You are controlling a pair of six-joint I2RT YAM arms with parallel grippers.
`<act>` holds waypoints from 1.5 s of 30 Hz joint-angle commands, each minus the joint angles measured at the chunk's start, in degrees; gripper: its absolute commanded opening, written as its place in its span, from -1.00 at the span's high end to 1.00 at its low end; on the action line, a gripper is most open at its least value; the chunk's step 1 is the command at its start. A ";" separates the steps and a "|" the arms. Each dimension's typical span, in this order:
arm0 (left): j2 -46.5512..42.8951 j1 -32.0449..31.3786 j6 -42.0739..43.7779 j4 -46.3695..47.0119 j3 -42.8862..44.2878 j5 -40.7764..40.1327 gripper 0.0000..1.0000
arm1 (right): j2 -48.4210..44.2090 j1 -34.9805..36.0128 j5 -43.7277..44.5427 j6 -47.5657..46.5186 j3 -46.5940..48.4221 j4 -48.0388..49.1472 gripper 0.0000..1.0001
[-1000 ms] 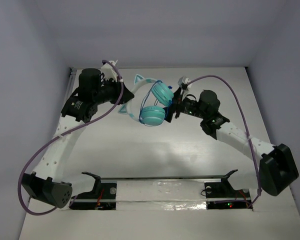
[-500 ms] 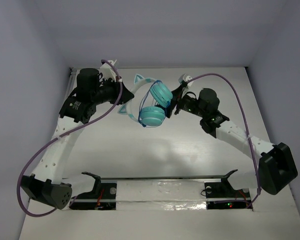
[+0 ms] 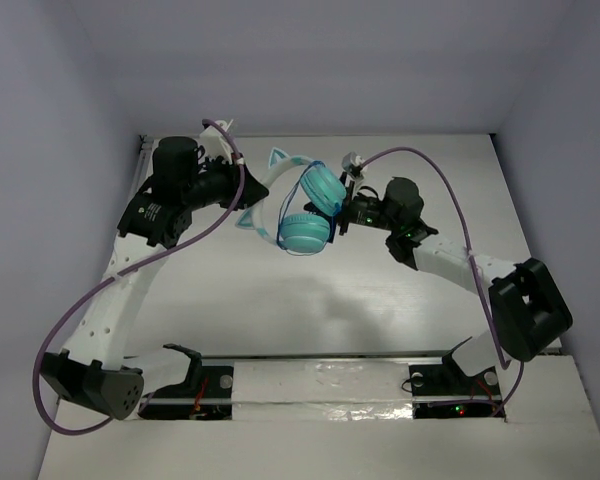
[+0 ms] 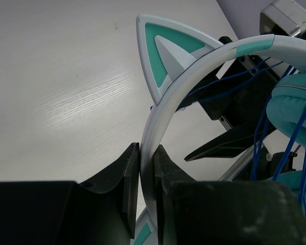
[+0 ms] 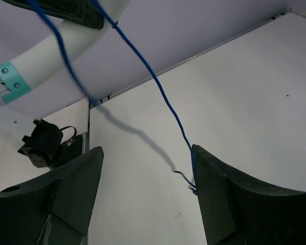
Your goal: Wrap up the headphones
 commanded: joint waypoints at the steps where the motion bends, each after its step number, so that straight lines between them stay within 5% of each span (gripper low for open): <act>1: -2.82 -0.09 -1.43 3.36 3.41 2.32 1.00 | 1.29 0.16 -4.57 1.53 2.90 4.44 -0.50; 13: -1.41 -0.09 -3.09 4.59 8.07 1.70 1.00 | 2.70 0.16 -3.70 2.84 -0.61 6.54 -0.25; 18: -0.97 -0.09 -3.88 5.55 8.16 3.37 1.00 | 3.58 0.16 -1.15 3.81 -1.76 8.83 0.54; 26: -0.80 -0.09 -9.59 13.54 4.91 8.19 1.00 | 6.83 0.16 7.53 5.75 -2.99 9.10 0.99; 31: -0.36 -0.09 -15.83 19.70 1.31 7.07 1.00 | 7.19 0.68 14.05 5.74 -2.99 4.88 1.00; 37: 1.31 -0.09 -21.63 30.51 -6.16 -3.99 1.00 | 5.25 6.30 22.32 11.09 -5.54 2.24 1.00; 45: 2.63 -0.09 -24.36 40.97 -14.42 -19.56 1.00 | 3.85 7.37 17.93 31.40 -14.85 16.22 1.00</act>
